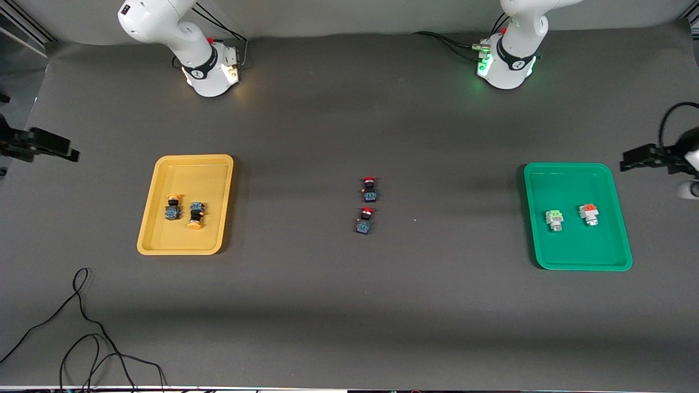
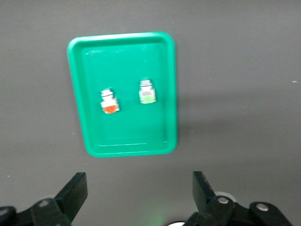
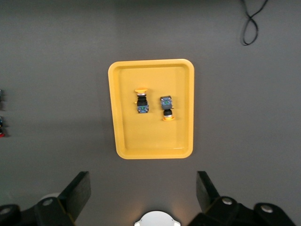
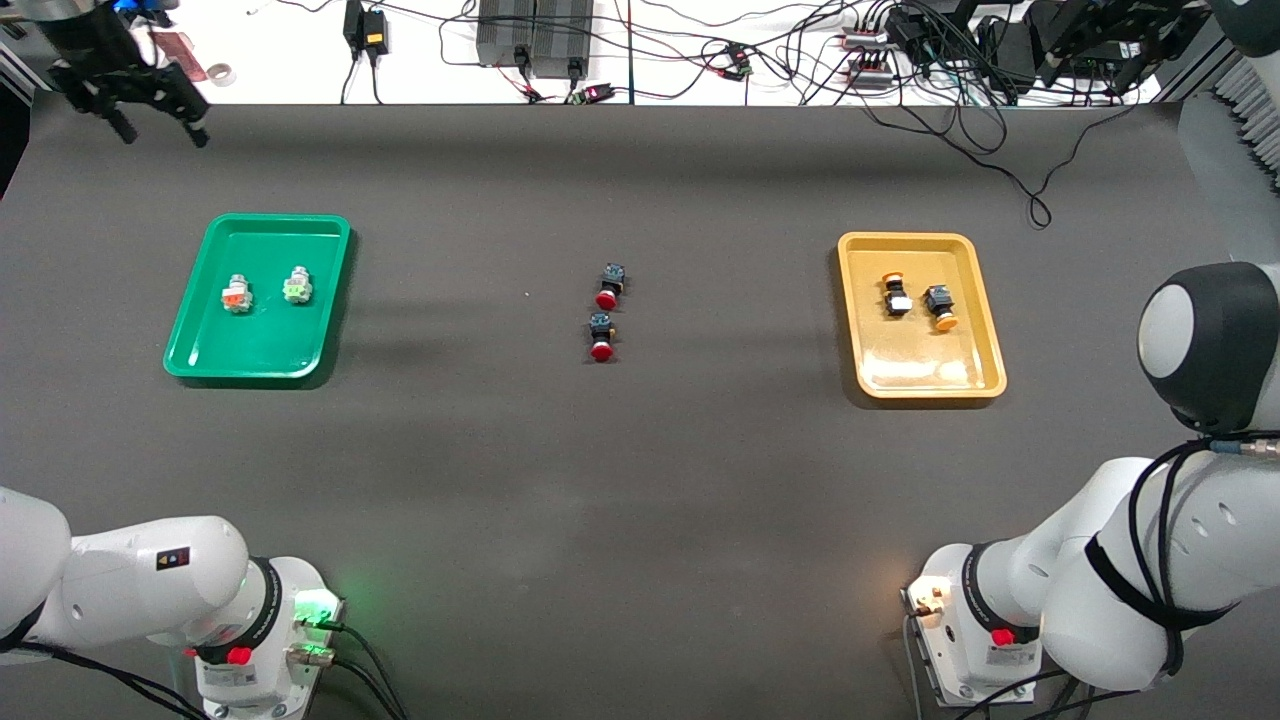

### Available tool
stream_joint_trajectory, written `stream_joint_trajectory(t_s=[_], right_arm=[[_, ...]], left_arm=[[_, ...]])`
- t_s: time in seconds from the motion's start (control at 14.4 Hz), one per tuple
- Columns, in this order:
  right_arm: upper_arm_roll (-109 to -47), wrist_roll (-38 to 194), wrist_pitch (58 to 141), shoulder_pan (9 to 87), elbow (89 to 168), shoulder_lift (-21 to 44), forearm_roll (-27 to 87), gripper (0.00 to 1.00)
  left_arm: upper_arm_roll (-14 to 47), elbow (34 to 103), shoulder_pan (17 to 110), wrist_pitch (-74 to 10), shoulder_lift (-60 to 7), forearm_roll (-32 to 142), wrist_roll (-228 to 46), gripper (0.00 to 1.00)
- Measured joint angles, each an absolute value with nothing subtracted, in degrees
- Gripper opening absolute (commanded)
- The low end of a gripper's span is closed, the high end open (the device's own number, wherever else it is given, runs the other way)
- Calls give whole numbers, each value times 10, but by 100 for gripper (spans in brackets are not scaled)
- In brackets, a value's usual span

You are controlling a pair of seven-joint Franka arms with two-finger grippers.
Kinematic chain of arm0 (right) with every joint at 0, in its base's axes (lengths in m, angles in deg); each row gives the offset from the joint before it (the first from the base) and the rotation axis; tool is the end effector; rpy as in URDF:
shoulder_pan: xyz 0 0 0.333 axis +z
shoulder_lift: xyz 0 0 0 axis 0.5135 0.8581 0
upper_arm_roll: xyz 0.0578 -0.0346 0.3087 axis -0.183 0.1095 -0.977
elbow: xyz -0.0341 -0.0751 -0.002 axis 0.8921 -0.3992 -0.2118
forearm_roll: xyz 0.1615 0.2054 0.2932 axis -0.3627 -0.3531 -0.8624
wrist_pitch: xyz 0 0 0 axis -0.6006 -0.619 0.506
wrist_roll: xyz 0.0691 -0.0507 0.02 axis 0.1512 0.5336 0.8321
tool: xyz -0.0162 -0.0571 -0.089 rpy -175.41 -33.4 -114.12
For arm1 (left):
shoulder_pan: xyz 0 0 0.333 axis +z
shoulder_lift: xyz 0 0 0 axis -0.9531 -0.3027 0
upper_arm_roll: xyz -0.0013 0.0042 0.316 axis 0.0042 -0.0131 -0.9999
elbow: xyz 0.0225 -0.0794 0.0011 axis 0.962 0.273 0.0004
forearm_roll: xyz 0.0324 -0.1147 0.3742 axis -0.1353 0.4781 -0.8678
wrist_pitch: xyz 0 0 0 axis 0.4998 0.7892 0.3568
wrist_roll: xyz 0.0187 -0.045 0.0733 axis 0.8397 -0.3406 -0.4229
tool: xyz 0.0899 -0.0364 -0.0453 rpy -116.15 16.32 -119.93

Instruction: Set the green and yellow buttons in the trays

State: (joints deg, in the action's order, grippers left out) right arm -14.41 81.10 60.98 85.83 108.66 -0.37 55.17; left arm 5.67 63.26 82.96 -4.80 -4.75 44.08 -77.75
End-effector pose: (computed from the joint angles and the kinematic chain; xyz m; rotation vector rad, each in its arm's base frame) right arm 0.5583 -0.0465 0.6429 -3.1093 0.1076 0.1741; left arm 0.5663 0.0364 0.5540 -3.1224 0.1124 0.2252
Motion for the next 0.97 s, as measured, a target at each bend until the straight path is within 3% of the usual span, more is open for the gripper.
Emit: stream_joint_trajectory(t_s=[0.35, 0.97], right_arm=[[-142, 811, 604, 858, 1087, 2, 559, 99], [-139, 811, 600, 852, 1088, 6, 559, 99]], left_arm=[[-13, 633, 676, -22, -22, 443, -850, 100], [-32, 610, 661, 40, -5, 464, -850, 100]])
